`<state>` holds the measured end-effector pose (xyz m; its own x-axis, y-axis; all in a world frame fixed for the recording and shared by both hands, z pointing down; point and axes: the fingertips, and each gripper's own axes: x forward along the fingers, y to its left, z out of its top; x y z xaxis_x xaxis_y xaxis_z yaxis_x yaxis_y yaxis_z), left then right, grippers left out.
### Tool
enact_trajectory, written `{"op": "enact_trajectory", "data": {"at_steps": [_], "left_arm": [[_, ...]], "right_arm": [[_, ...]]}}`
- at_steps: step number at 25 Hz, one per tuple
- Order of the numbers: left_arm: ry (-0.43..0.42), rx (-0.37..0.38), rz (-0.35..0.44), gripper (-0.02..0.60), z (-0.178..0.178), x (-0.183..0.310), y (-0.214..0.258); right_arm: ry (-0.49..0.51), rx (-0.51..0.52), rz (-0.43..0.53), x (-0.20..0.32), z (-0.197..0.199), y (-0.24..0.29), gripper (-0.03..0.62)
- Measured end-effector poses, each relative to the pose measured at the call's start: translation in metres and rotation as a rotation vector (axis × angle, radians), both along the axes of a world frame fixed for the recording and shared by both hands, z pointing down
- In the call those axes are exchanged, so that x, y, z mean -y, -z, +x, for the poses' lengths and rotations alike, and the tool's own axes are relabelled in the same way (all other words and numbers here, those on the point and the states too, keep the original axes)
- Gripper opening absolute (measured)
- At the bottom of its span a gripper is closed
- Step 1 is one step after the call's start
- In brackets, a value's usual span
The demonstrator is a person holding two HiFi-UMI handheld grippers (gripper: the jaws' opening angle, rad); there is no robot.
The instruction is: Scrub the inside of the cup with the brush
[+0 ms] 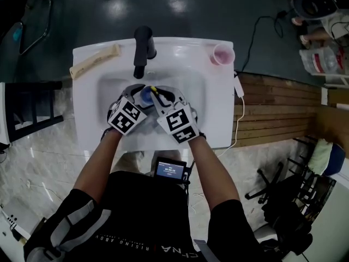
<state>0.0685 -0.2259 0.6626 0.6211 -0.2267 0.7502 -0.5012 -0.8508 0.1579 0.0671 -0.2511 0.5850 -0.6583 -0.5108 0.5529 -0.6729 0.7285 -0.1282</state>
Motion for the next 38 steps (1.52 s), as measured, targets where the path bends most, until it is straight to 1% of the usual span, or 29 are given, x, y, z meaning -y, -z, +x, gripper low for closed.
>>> {"op": "enact_trajectory", "data": {"at_steps": [4, 10, 17, 21, 25, 31, 38], "left_arm": [[0.003, 0.000, -0.007, 0.350, -0.001, 0.001, 0.001], [0.005, -0.006, -0.007, 0.350, 0.001, 0.002, 0.001], [0.004, -0.009, -0.004, 0.350, 0.003, 0.002, 0.002], [0.008, -0.007, -0.006, 0.350, 0.002, 0.002, 0.001], [0.004, -0.010, -0.007, 0.350, 0.002, 0.003, 0.001], [-0.003, -0.006, -0.006, 0.350, 0.000, 0.002, 0.001], [-0.010, -0.009, -0.008, 0.350, -0.001, 0.001, 0.001]], "right_arm": [[0.020, 0.004, -0.004, -0.009, -0.003, 0.005, 0.038], [0.043, 0.033, 0.007, -0.015, -0.024, 0.017, 0.038], [-0.003, 0.052, 0.030, 0.006, -0.037, 0.022, 0.038], [-0.040, 0.043, 0.051, 0.024, -0.032, 0.023, 0.038], [-0.068, 0.019, 0.056, 0.030, -0.016, 0.022, 0.038], [-0.074, 0.001, 0.044, 0.013, 0.001, 0.022, 0.038], [-0.092, 0.026, 0.019, -0.006, -0.003, 0.022, 0.038]]}}
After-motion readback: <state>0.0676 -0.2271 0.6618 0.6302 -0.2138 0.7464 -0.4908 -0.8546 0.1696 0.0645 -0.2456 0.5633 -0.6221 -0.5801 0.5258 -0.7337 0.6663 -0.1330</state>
